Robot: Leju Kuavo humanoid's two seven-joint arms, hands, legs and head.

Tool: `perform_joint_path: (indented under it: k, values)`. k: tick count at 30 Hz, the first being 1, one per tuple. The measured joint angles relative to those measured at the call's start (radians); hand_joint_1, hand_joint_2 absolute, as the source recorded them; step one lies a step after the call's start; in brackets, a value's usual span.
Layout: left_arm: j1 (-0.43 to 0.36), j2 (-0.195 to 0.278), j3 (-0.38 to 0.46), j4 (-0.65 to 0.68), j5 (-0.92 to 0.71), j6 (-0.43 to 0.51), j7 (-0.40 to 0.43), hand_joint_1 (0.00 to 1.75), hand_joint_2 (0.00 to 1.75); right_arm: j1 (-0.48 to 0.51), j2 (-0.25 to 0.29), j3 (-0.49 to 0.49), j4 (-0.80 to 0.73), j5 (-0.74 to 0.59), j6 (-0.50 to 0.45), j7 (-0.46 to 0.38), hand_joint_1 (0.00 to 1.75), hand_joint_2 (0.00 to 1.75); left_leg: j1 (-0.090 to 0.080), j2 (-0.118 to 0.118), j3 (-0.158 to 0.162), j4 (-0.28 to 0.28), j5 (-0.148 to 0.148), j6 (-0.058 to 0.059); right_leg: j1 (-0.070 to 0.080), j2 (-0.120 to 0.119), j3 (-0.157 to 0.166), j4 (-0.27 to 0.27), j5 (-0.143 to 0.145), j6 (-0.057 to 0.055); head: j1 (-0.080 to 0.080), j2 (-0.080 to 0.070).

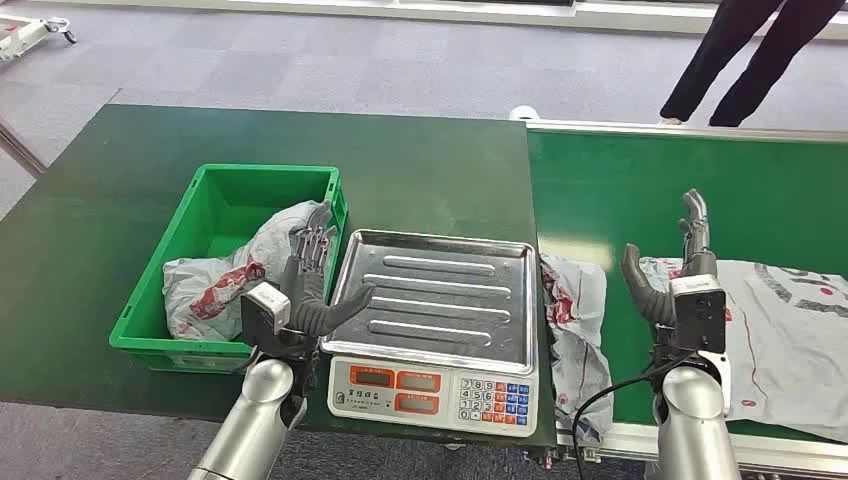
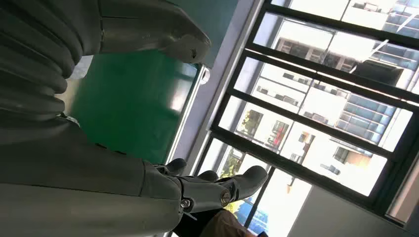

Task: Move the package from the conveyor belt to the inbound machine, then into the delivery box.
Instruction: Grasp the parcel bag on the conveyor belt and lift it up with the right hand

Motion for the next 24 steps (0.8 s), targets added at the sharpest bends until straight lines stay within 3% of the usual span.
perform_joint_path:
  k: [12, 14, 16, 19, 24]
  values:
    - [0.000, 0.000, 0.000, 0.000, 0.000, 0.000, 0.000, 0.00, 1.75, 0.001, 0.000, 0.000, 0.010, 0.026, -0.016, 0.000, 0.00, 1.75, 0.000, 0.000, 0.000, 0.000, 0.000, 0.000, 0.000, 0.000, 0.000, 0.000, 0.000, 0.000, 0.000, 0.000]
    - [0.000, 0.001, 0.000, 0.000, 0.000, 0.000, 0.000, 0.00, 1.75, 0.002, -0.001, 0.000, 0.011, 0.127, -0.096, 0.032, 0.00, 0.87, 0.000, 0.000, 0.000, 0.000, 0.000, 0.000, 0.000, 0.000, 0.000, 0.000, 0.000, 0.000, 0.000, 0.000]
    - [0.002, 0.001, 0.000, 0.000, 0.000, 0.000, 0.000, 0.00, 1.75, 0.002, -0.010, -0.003, 0.019, 0.337, -0.250, 0.133, 0.00, 0.00, 0.000, 0.000, 0.000, 0.000, 0.000, 0.000, 0.000, 0.000, 0.000, 0.000, 0.000, 0.000, 0.000, 0.000]
    - [0.009, 0.001, 0.000, 0.000, 0.000, -0.001, 0.000, 0.00, 1.75, -0.010, -0.038, -0.033, 0.067, 0.588, -0.431, 0.282, 0.00, 0.00, 0.000, 0.000, 0.000, 0.000, 0.000, 0.000, 0.000, 0.000, 0.000, 0.000, 0.000, 0.000, 0.000, 0.000]
    - [0.026, -0.003, 0.000, 0.002, -0.003, -0.005, 0.000, 0.00, 1.75, -0.027, -0.090, -0.145, 0.222, 0.683, -0.541, 0.409, 0.00, 0.00, -0.002, -0.001, 0.000, 0.001, -0.001, 0.001, -0.001, -0.001, 0.000, 0.000, 0.000, 0.000, 0.000, 0.000]
